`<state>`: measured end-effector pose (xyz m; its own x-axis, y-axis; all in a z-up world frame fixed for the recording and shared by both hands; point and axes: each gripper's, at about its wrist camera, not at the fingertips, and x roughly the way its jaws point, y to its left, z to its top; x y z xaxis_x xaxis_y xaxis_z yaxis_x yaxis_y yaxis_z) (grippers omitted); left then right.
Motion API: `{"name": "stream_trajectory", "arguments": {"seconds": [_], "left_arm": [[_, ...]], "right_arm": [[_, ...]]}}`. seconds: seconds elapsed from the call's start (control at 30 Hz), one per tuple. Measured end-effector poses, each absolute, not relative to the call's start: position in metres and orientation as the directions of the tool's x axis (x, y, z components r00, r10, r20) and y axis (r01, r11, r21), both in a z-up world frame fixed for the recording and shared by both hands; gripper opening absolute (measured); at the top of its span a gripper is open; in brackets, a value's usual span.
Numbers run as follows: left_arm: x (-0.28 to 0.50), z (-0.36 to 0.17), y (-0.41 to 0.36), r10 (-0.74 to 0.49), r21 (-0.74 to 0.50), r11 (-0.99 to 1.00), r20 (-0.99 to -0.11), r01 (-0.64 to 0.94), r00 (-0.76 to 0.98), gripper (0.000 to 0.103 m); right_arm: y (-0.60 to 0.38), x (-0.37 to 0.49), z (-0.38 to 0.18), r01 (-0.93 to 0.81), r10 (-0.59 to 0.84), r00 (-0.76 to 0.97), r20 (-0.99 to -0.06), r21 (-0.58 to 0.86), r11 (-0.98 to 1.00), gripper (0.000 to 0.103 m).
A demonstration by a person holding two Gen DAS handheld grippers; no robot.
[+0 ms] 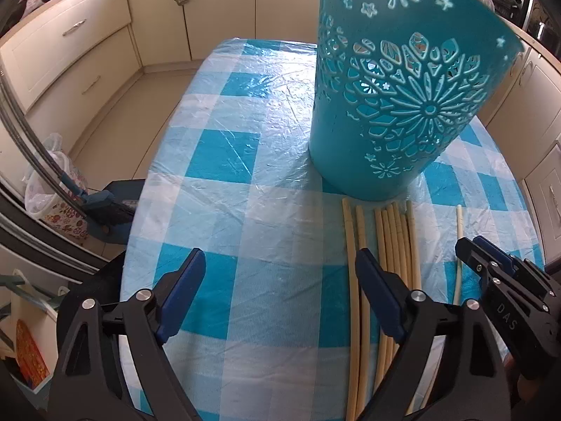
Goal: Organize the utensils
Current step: 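Reach the left tool to the chopstick bundle and grasp one stick, then lift the stick with the left tool and drop it into the teal basket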
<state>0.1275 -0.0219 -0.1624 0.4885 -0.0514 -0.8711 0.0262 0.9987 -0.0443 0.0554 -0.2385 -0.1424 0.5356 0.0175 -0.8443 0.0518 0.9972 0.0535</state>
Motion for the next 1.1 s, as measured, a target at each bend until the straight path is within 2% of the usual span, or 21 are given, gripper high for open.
{"name": "stream_trajectory", "arguments": {"seconds": [0.1,0.23,0.3,0.53,0.57,0.63,0.7,0.73,0.93,1.1], "left_arm": [[0.132,-0.163,-0.026,-0.063,-0.051,0.998,-0.870,0.038,0.489,0.081],[0.137,-0.165,-0.034,-0.057,-0.031,0.998,-0.874,0.062,0.483,0.080],[0.140,-0.168,-0.038,-0.043,-0.014,0.998,-0.879,0.066,0.474,0.074],[0.142,-0.171,-0.047,-0.016,0.024,0.997,-0.877,0.077,0.480,0.064],[0.143,-0.171,-0.048,-0.017,0.025,0.996,-0.876,0.081,0.481,0.058],[0.144,-0.169,-0.051,-0.036,0.014,0.995,-0.873,0.098,0.486,0.040],[0.146,-0.169,-0.053,-0.063,-0.006,0.993,-0.876,0.119,0.479,0.013],[0.147,-0.168,-0.052,-0.086,-0.030,0.992,-0.880,0.125,0.468,0.007],[0.141,-0.157,-0.023,-0.162,-0.131,0.986,-0.880,0.100,0.447,0.005],[0.120,-0.098,0.004,-0.212,-0.198,0.976,-0.795,0.088,0.568,0.005]], "right_arm": [[-0.237,0.056,-0.143,0.002,0.035,0.532,-0.846,0.043,0.999,0.011],[-0.237,0.057,-0.144,-0.059,0.086,0.523,-0.848,0.065,0.996,0.010],[-0.239,0.059,-0.144,-0.086,0.101,0.515,-0.851,0.066,0.994,0.010],[-0.245,0.067,-0.148,-0.099,0.126,0.512,-0.850,0.088,0.991,0.010],[-0.246,0.068,-0.148,-0.099,0.128,0.514,-0.848,0.090,0.991,0.010],[-0.245,0.068,-0.150,-0.102,0.135,0.518,-0.845,0.095,0.990,0.010],[-0.247,0.069,-0.151,-0.100,0.150,0.523,-0.839,0.114,0.988,0.010],[-0.249,0.068,-0.152,-0.097,0.163,0.526,-0.835,0.132,0.987,0.010],[-0.262,0.072,-0.159,-0.081,0.236,0.556,-0.797,0.230,0.970,0.010],[-0.258,0.075,-0.162,-0.089,0.221,0.568,-0.793,0.208,0.974,0.010]]}}
